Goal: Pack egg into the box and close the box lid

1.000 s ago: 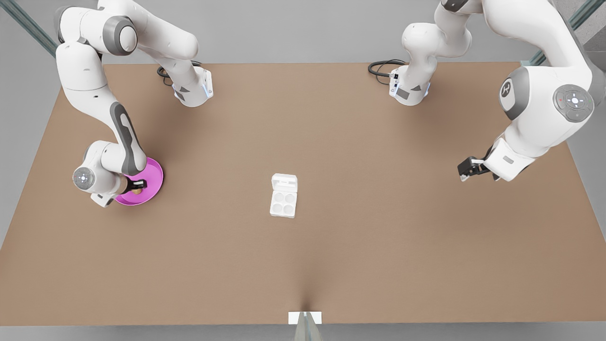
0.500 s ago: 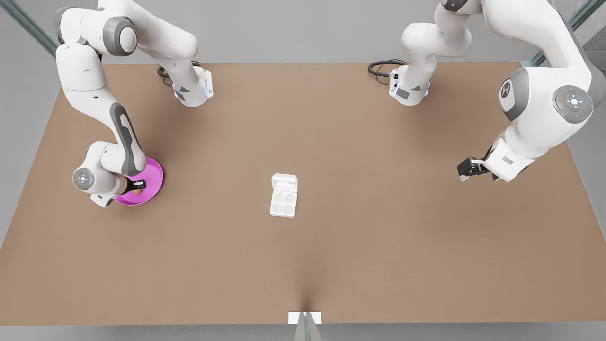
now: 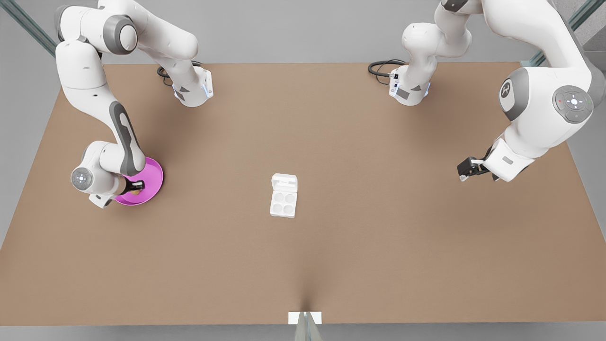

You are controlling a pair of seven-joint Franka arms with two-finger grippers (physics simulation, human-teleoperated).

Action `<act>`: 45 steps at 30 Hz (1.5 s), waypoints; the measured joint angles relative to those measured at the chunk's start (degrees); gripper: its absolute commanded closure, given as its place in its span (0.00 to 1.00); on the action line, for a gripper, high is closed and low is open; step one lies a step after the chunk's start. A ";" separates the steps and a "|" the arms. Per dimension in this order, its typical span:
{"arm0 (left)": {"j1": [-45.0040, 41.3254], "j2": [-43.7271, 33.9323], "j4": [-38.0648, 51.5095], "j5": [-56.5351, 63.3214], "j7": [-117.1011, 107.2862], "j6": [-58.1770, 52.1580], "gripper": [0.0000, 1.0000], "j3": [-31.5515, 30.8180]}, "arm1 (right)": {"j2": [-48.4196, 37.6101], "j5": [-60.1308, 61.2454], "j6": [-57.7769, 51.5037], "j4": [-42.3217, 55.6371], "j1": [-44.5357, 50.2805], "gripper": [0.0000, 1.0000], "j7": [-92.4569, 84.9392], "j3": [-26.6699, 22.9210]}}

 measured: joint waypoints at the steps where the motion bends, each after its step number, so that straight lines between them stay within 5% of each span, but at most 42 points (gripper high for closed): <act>1: 0.00 0.00 0.00 0.00 0.00 -0.29 0.00 0.00 | -0.56 0.00 -0.15 0.00 0.34 0.45 -0.01 0.00; 19: -0.58 0.00 0.00 -0.07 -0.18 -1.40 0.00 -0.44 | 6.09 27.03 -5.65 20.27 37.23 0.46 35.05 1.14; 29: -0.45 0.35 0.00 -0.08 -0.18 -1.75 0.00 -0.44 | 15.61 34.69 -4.26 33.99 46.85 0.45 48.71 1.14; 38: -0.42 0.44 -0.05 -0.08 -0.18 -2.02 0.00 -0.44 | 17.68 34.80 -1.86 34.02 47.78 0.44 48.87 1.14; 39: -0.43 0.38 -0.01 -0.08 -0.18 -2.42 0.00 -0.44 | 17.68 34.80 -1.86 33.93 47.78 0.41 48.87 1.14; 41: -0.42 0.35 0.00 -0.08 -0.18 -2.46 0.00 -0.44 | 17.60 34.77 -1.87 34.06 47.78 0.00 48.89 1.14; 45: -0.43 0.33 0.00 -0.09 -0.18 -2.55 0.00 -0.44 | 17.19 34.84 -2.09 34.23 47.74 0.00 48.81 1.14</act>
